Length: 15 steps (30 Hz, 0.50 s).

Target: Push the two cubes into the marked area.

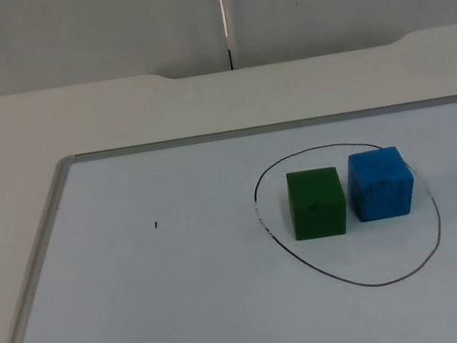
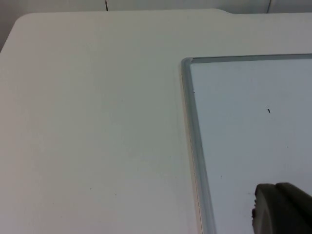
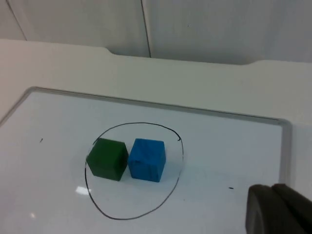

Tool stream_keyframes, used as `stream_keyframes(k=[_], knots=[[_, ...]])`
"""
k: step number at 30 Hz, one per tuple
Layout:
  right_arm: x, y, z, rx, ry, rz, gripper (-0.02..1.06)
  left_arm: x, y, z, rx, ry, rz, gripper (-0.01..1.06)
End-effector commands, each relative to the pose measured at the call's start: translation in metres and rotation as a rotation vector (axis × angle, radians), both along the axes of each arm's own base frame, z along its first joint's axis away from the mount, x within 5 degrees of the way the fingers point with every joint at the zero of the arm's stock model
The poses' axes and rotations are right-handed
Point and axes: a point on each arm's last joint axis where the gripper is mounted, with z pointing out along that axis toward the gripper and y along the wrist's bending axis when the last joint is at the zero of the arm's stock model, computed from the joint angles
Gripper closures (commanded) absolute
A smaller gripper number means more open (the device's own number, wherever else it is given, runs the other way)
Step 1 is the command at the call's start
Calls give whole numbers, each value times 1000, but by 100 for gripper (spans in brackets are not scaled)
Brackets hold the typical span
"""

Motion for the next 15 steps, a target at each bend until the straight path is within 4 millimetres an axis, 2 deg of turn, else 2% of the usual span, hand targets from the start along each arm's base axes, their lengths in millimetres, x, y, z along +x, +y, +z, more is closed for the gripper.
stream_keyframes(k=[1,4,8,15], knots=[[-8,-3,-4,-33,2,11,105,1,0,-1,-4,-6,0,105],[-17,-6,-9,-69,3,26,105,1,0,-1,-4,-6,0,105],[-33,-10,-30,-54,5,41,105,1,0,-1,-4,-6,0,105],[-52,-12,-29,-40,-105,92,105,1,0,-1,-4,-6,0,105]])
